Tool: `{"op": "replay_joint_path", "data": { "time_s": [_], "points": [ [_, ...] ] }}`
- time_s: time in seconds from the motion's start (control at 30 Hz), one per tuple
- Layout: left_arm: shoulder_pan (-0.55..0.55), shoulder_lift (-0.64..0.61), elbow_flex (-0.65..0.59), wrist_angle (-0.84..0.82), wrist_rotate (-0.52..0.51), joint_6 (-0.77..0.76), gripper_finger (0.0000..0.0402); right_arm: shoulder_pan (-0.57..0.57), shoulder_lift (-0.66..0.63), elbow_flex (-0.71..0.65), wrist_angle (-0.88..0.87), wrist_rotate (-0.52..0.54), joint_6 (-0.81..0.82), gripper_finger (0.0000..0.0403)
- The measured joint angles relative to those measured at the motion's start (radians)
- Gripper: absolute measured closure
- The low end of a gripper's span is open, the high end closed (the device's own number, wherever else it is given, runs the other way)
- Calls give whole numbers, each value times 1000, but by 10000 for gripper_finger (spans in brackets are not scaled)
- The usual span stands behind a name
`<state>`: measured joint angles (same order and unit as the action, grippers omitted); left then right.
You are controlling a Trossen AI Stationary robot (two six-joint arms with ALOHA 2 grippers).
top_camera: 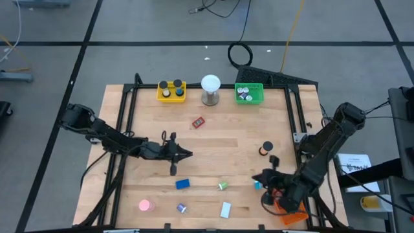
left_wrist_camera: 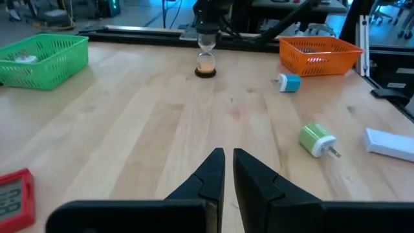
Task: Pick & Place Office items
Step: Put the purple charger adapter into the green bin
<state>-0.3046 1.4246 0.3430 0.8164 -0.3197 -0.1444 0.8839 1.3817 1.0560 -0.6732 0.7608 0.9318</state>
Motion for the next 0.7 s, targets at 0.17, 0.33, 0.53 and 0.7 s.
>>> {"op": "replay_joint_path", "data": {
  "time_s": [0.17, 0.33, 0.53, 0.7],
  "points": [
    [-4, 0, 21, -39, 4, -15, 369, -121, 1, -137, 368, -97, -274, 402],
    [-34, 10, 21, -35, 0, 4, 369, -249, 2, -283, 785, -296, -434, 402],
    [-96, 68, 21, -7, -56, -18, 369, -312, 24, -294, 827, -317, -497, 402],
    [-133, 126, 30, 7, -40, -25, 369, -315, 107, -248, 843, -317, -546, 401]
  ]
}}
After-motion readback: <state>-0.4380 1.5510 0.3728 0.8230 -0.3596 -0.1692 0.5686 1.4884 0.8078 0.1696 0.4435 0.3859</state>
